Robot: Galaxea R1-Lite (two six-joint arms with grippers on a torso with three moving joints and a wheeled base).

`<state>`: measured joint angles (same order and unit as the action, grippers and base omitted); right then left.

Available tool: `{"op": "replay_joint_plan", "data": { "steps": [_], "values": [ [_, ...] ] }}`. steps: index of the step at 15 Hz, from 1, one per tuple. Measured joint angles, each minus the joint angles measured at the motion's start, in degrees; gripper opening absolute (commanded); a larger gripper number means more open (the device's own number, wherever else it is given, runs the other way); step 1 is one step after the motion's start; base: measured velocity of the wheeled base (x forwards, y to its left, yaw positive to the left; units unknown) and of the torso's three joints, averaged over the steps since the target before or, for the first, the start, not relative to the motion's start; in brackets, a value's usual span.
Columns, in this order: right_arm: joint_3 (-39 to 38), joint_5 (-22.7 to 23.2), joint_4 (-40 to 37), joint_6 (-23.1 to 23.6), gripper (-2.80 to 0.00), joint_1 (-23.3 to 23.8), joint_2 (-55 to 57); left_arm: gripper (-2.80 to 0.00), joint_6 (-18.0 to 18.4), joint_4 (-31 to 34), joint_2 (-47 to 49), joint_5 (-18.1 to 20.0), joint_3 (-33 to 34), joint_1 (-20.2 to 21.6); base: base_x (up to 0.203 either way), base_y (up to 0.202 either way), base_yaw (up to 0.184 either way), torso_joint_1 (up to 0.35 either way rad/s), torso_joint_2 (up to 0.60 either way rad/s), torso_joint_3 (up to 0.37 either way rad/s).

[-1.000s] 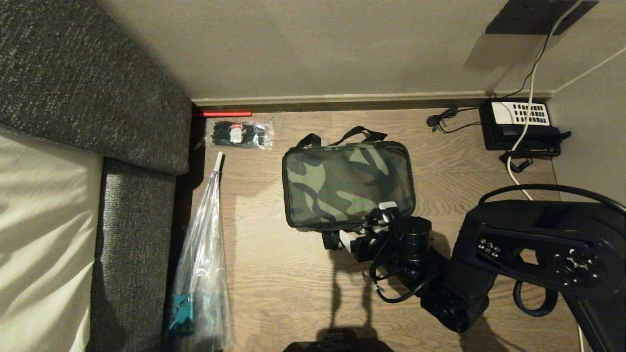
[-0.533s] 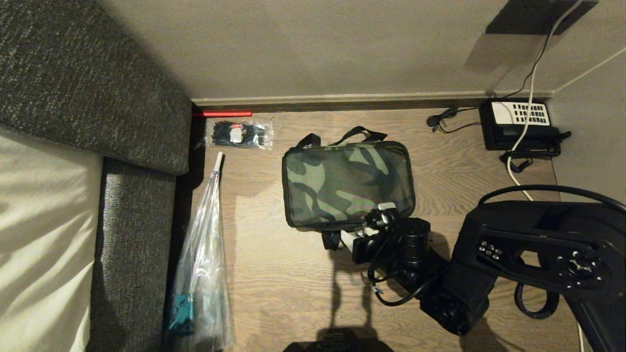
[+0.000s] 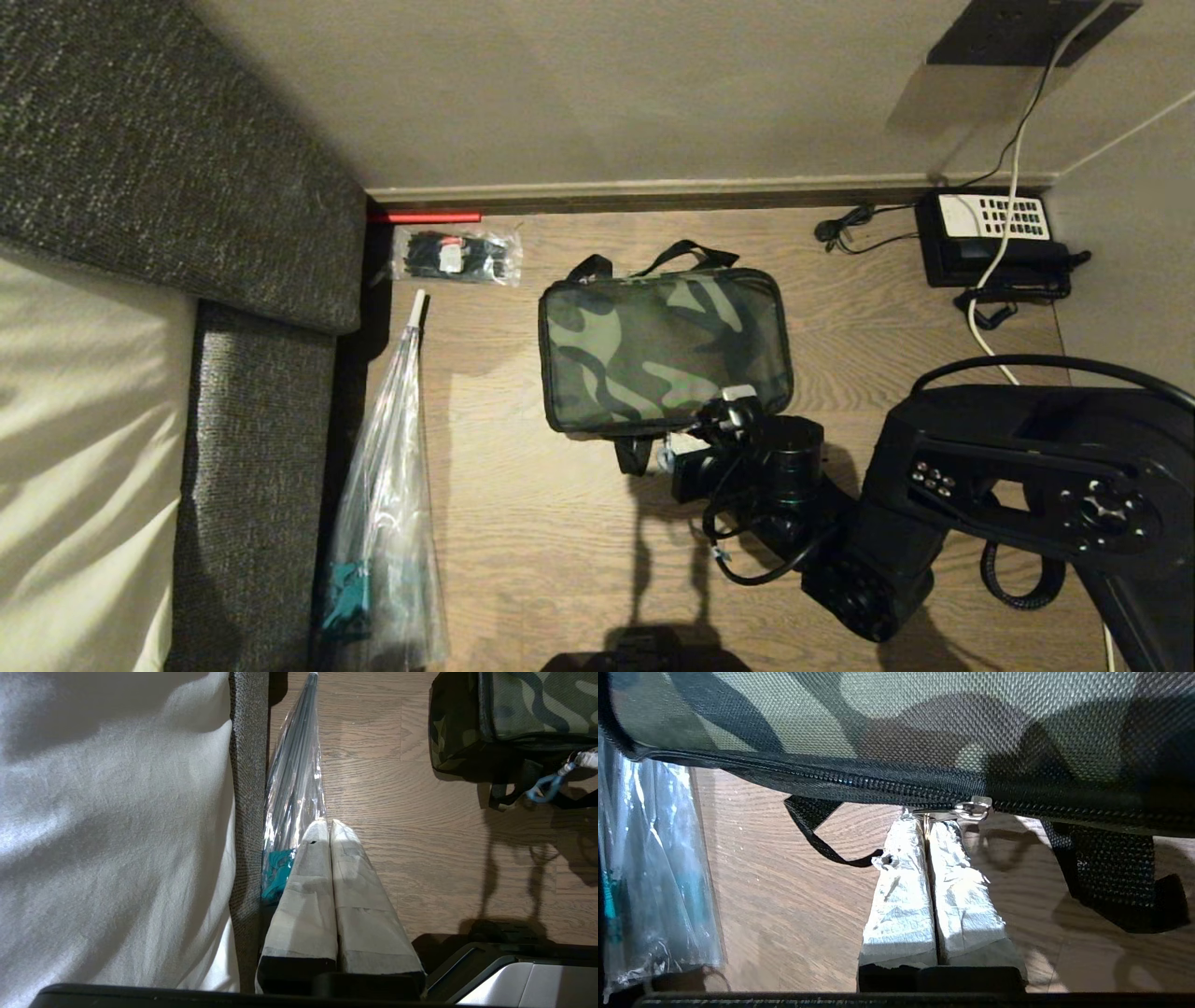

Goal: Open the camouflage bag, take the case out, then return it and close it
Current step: Open the top of the storage box

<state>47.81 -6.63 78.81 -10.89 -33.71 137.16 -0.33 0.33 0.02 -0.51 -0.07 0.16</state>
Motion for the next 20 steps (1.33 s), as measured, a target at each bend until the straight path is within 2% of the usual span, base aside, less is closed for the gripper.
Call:
{"op": "replay_joint_plan", "data": {
  "steps": [12, 20],
  "values": [
    [-6.91, 0.88, -0.15, 5.16, -2.80, 3.34, -3.72, -2.80, 0.00, 0.02, 0.00, 0.00, 0.00, 0.00, 0.000, 0.000, 0.000, 0.000, 0.00, 0.000],
    [-11.12, 3.57, -0.73, 5.30, -2.80, 5.29, -8.13, -2.80, 0.02, 0.00, 0.00, 0.00, 0.00, 0.00, 0.000, 0.000, 0.000, 0.000, 0.00, 0.000]
  ]
}}
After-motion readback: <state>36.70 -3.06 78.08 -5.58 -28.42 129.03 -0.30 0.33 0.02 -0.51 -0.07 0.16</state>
